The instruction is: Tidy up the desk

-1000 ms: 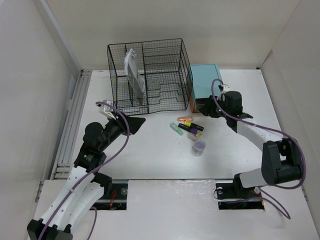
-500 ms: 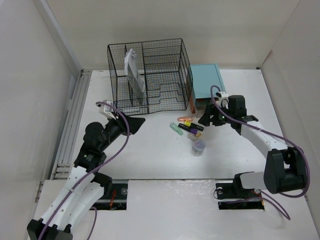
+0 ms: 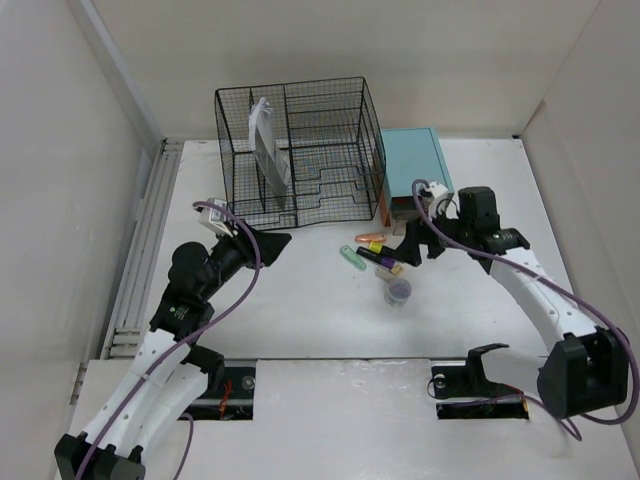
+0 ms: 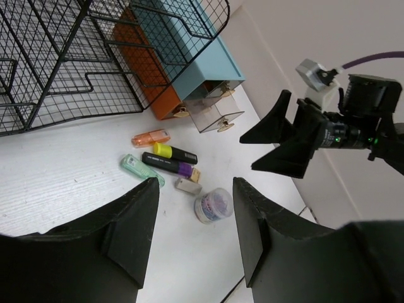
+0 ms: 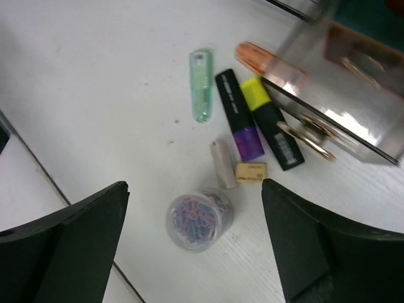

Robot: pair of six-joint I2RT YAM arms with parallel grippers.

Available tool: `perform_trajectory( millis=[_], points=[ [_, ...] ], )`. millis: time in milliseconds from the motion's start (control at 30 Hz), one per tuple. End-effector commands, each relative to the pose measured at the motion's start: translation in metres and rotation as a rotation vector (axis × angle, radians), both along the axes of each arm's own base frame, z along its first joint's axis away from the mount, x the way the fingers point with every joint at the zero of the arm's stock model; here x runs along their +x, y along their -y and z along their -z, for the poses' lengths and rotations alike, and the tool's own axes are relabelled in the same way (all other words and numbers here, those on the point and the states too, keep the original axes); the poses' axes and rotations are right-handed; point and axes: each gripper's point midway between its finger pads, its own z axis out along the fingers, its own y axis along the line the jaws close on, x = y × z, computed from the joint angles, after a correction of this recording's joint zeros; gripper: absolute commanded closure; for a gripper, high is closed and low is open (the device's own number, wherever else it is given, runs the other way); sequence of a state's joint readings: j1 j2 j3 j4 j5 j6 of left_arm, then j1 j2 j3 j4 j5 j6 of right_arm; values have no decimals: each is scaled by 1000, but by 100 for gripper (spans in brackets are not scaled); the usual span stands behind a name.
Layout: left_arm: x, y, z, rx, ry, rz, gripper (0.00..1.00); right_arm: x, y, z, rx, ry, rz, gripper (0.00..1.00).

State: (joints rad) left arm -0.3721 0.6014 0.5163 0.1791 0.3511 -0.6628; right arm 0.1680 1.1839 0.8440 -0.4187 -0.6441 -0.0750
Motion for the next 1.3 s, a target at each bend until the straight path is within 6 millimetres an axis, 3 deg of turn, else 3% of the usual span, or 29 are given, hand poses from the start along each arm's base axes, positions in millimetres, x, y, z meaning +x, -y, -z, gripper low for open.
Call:
perform_trajectory(
  millis=[0, 67, 100, 133, 167, 267, 300, 367, 433, 533, 633, 700, 900, 1133, 1233, 1267],
  points=[
    [1, 3, -17, -26, 78, 12, 53, -9, -16, -30, -53, 124, -136, 11],
    [0, 4, -17, -26, 78, 21, 53, -24, -33, -36, -64, 130, -244, 15],
    [0, 4, -17, -26, 78, 21, 53, -22, -40, -43, -90, 173, -280, 17],
    [0, 4, -17, -26, 78, 21, 53, -21, -44, -38, -129, 178, -300, 19],
    [0, 4, -17, -26, 78, 21, 53, -35, -58, -32, -165, 172, -374, 21],
    [0, 4, -17, -26, 78, 21, 53, -27, -67, -24, -357, 264, -470, 23],
    [0, 4, -17, -26, 78, 21, 55, -41, -73, -22, -424, 288, -574, 23],
    [0, 4, -17, -19, 84, 21, 59, -21, -60, -34, -572, 451, -609, 23],
    [-1, 3, -13, -18, 81, 21, 66, -21, -45, -27, -678, 541, -704, 26],
    [-3, 1, -14, -21, 91, 11, 69, -33, -25, 7, -759, 523, -775, 27],
    [-4, 0, -12, -22, 91, 11, 69, -46, -15, 37, -782, 448, -823, 11],
    [-4, 0, -12, -22, 91, 11, 66, -54, -12, 56, -784, 391, -855, 6],
    [-4, 0, -12, -22, 91, 11, 62, -61, -19, 81, -742, 311, -904, 1],
    [-4, -2, -10, -18, 83, 1, 62, -52, -28, 106, -741, 248, -924, 0],
    [-6, -2, -10, -11, 88, 1, 62, -48, -31, 116, -744, 212, -929, 10],
    [-6, -3, -12, -10, 87, 1, 62, -47, -32, 118, -746, 203, -932, 21]
  ],
)
